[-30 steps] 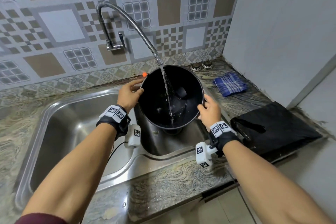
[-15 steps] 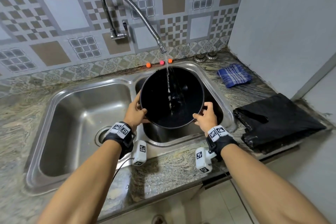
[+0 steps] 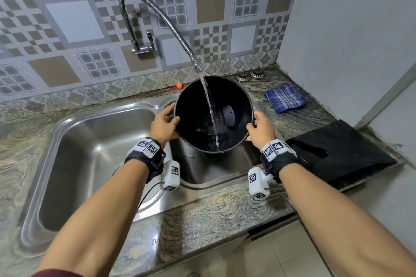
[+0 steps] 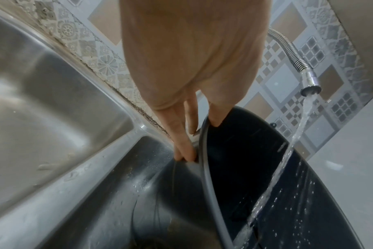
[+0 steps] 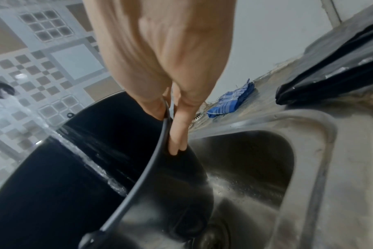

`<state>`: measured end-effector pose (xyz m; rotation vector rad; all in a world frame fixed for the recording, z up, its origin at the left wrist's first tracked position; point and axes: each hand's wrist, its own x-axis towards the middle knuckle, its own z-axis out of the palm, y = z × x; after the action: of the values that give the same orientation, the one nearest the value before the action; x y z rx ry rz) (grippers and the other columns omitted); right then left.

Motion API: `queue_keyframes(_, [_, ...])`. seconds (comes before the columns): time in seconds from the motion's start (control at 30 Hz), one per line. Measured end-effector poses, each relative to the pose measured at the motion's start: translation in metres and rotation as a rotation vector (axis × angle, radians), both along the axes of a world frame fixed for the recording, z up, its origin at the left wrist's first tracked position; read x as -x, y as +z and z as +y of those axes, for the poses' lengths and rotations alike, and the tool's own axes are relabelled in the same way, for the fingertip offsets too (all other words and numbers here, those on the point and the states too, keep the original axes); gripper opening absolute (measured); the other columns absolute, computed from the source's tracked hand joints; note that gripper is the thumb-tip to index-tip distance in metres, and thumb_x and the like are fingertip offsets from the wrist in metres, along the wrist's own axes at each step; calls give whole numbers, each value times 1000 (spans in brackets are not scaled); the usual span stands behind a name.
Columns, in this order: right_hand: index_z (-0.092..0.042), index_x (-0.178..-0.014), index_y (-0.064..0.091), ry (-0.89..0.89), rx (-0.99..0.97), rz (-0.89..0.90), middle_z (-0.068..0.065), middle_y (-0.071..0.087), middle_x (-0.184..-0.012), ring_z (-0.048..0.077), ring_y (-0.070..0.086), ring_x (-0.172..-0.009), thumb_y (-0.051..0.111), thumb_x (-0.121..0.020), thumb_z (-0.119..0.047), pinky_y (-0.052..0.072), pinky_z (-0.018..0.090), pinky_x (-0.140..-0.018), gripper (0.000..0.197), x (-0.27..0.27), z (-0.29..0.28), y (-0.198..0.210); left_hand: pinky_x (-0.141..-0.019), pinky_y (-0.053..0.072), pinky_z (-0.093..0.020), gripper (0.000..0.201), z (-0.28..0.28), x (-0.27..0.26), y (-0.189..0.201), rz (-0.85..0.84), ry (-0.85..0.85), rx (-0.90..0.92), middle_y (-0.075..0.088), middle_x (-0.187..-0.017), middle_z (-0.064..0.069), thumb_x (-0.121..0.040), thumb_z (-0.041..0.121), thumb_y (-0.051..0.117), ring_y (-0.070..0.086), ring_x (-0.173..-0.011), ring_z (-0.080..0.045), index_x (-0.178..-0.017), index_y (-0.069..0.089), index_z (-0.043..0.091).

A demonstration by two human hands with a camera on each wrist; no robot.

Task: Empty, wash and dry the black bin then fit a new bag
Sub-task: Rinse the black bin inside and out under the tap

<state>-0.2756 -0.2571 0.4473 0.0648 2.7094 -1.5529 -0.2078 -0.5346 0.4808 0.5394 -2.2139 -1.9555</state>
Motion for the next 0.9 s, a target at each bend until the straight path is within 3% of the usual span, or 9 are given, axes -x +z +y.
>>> queue_keyframes(0.07, [-22, -113, 55, -49, 57, -5, 6, 66, -94, 34, 69, -82, 55, -88, -9, 60, 50, -65, 28, -5, -1, -2, -83, 56, -60, 53, 4, -1, 0, -17, -4, -36, 70, -113, -4, -97, 4, 53, 67, -94, -28, -140, 50, 35])
queue_keyframes(0.13, [-20, -109, 54, -91, 112, -22, 7, 65, -94, 32, 69, -83, 55, -88, -5, 61, 48, -64, 26, -11, -6, -5, -76, 58, -58, 59, 13, -5, -2, -87, -56, -51, 66, -119, -7, -96, 6, 56, 66, -99, -32, -143, 41, 38])
queue_keyframes(0.23, [-20, -108, 54, -116, 133, -14, -1, 64, -89, 29, 67, -88, 56, -88, -6, 61, 48, -68, 25, -17, -12, -9, -61, 61, -44, 73, 22, -11, -9, -106, -76, -141, 63, -117, -10, -93, -9, 49, 69, -95, -33, -144, 35, 42])
queue_keyframes(0.33, [-22, -108, 51, -101, 163, -66, 8, 63, -101, 30, 64, -96, 60, -86, -9, 62, 40, -59, 27, -23, -12, -6, -58, 60, -41, 79, 18, -11, -9, -65, -49, -173, 62, -114, -9, -91, -19, 41, 68, -91, -31, -147, 35, 37])
queue_keyframes(0.53, [-16, -118, 47, -7, -16, -240, 11, 59, -106, 29, 66, -89, 70, -76, -18, 62, 38, -63, 48, -15, -5, 3, -60, 60, -49, 79, 8, 3, -4, -22, -15, -56, 66, -117, -10, -86, -20, 42, 67, -100, -33, -140, 48, 37])
queue_keyframes(0.63, [-27, -131, 45, 14, -53, -130, 5, 64, -116, 30, 66, -100, 66, -76, -38, 60, 45, -76, 59, -7, -7, 5, -64, 60, -52, 77, 0, 10, 1, -8, 52, 53, 68, -111, 0, -83, -18, 44, 69, -99, -31, -135, 53, 37])
queue_keyframes(0.7, [-38, -137, 39, 42, -79, -69, 1, 63, -124, 29, 64, -106, 58, -77, -46, 57, 49, -82, 63, 0, -7, 6, -76, 60, -54, 74, -5, 11, 6, -4, 66, 120, 65, -113, 4, -83, -17, 46, 67, -106, -30, -139, 52, 31])
queue_keyframes(0.77, [-41, -137, 41, 78, -46, -54, 2, 66, -119, 29, 68, -96, 56, -85, -31, 59, 48, -78, 55, 2, -8, 11, -86, 57, -51, 69, -7, 12, 12, 13, 54, 179, 62, -115, 3, -85, -17, 46, 64, -110, -27, -141, 51, 24])
queue_keyframes(0.9, [-28, -133, 47, 65, 89, -112, 10, 67, -108, 29, 70, -82, 54, -88, -3, 62, 45, -63, 52, -5, -11, 10, -89, 57, -49, 57, -12, 15, 22, 84, 22, 201, 63, -113, 3, -90, -11, 52, 64, -104, -18, -134, 57, 24])
